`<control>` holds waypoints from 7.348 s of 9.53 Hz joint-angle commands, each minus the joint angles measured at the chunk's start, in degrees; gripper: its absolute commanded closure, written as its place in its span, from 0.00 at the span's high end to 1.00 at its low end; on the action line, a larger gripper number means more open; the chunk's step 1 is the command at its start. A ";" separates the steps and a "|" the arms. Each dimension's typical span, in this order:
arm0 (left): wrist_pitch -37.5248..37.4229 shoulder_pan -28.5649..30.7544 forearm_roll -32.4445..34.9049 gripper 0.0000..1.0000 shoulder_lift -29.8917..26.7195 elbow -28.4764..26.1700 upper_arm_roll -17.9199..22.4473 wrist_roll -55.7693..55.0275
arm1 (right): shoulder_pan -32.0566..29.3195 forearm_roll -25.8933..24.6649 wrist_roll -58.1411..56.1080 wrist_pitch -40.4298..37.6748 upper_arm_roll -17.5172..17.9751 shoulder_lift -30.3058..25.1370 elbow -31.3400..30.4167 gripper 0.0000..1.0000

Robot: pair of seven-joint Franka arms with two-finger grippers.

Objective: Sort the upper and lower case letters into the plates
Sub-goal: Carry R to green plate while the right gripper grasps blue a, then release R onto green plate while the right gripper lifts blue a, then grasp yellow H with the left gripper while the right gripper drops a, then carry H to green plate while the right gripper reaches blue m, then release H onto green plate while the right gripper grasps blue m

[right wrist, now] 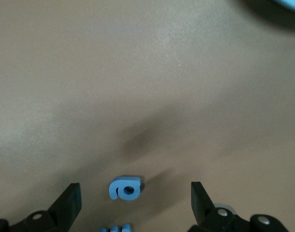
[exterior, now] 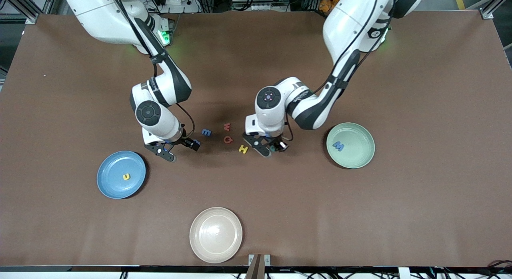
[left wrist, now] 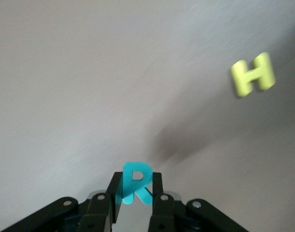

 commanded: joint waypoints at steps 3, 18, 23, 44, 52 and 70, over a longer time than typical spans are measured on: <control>-5.33 12.59 -1.12 0.18 -11.35 -14.58 -1.28 12.82 | 3.08 0.14 2.22 5.76 -0.35 4.83 -0.46 1.00; 5.71 18.81 -12.54 1.00 -7.70 -16.22 -8.05 3.92 | 1.94 -0.38 -1.65 13.84 -0.26 3.16 -7.58 0.00; 19.17 5.98 -12.02 1.00 1.17 -5.42 -6.82 -13.73 | 0.54 -0.56 -8.40 11.40 -0.61 -1.93 -3.73 0.00; 31.41 -17.69 -11.93 0.10 12.89 4.98 13.57 -25.64 | -21.10 -6.99 -36.28 0.06 1.76 2.28 8.50 1.00; 13.08 -9.27 -11.75 0.07 4.90 3.49 12.87 -8.54 | -15.82 -6.89 -18.74 -8.22 11.60 1.58 6.85 1.00; 15.23 20.72 -14.04 1.00 -15.08 -28.96 -0.12 17.83 | -7.64 -11.11 3.80 5.76 15.12 3.24 -5.30 1.00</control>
